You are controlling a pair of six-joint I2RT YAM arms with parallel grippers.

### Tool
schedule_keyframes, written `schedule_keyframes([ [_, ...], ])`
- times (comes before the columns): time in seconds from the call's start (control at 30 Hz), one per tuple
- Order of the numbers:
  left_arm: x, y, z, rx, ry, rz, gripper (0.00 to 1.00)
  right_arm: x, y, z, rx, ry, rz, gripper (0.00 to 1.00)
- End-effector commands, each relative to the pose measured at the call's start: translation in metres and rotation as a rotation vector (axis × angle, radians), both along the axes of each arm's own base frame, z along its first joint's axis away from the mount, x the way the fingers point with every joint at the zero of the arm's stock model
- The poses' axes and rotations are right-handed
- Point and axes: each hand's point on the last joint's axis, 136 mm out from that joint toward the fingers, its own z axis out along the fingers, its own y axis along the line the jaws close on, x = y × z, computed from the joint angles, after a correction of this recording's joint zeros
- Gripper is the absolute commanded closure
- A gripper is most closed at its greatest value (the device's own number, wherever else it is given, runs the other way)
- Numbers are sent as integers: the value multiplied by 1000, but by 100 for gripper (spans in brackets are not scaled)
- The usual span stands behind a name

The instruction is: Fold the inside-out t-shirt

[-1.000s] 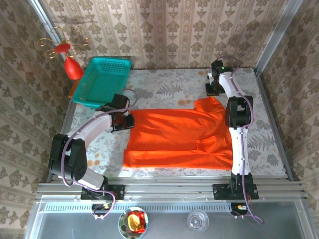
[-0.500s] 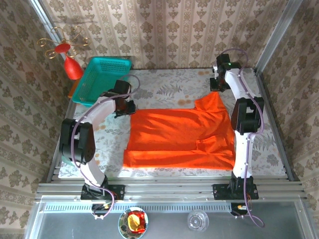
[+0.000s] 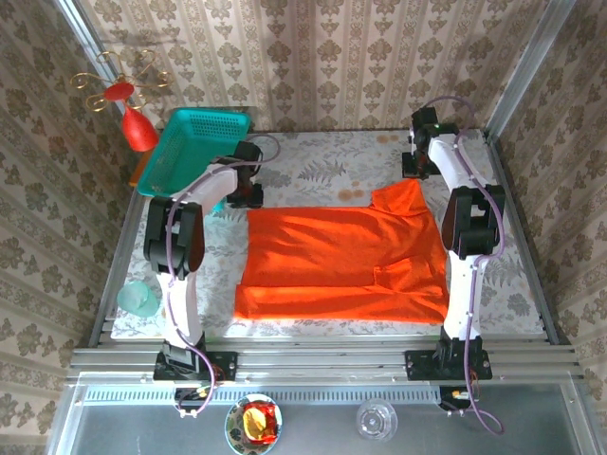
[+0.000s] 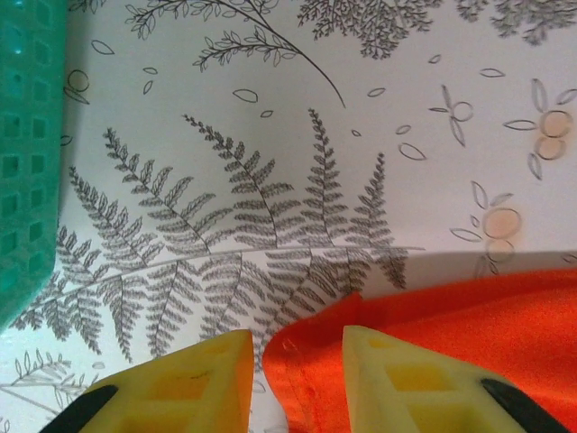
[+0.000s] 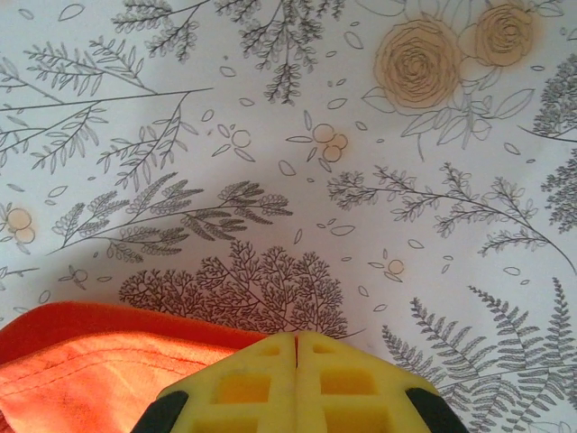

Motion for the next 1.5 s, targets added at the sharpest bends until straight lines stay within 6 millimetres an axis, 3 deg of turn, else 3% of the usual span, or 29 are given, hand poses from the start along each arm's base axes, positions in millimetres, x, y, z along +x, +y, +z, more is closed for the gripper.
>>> schedule_keyframes([
  [0.0, -6, 11, -8, 52, 65, -7, 68, -2, -14, 20, -32, -41, -49, 100],
  [0.7, -10, 1, -43, -3, 175, -15, 75, -1, -26, 28, -25, -58, -66, 100],
  [0.8, -8, 0, -36, -14, 156, -12, 75, -1, -25, 29, -23, -60, -65, 100],
  [1.0, 0, 3, 1, -19, 58, 8, 75, -2, -27, 34, -27, -65, -63, 100],
  [1.13, -2, 2, 15, -36, 33, 11, 74, -3, -28, 33, -26, -61, -65, 100],
  [1.27, -9, 1, 12, -43, 50, 14, 73, -4, -28, 32, -26, -57, -65, 100],
  [1.47, -14, 0, -8, -49, 95, 15, 73, -4, -28, 31, -25, -55, -63, 100],
])
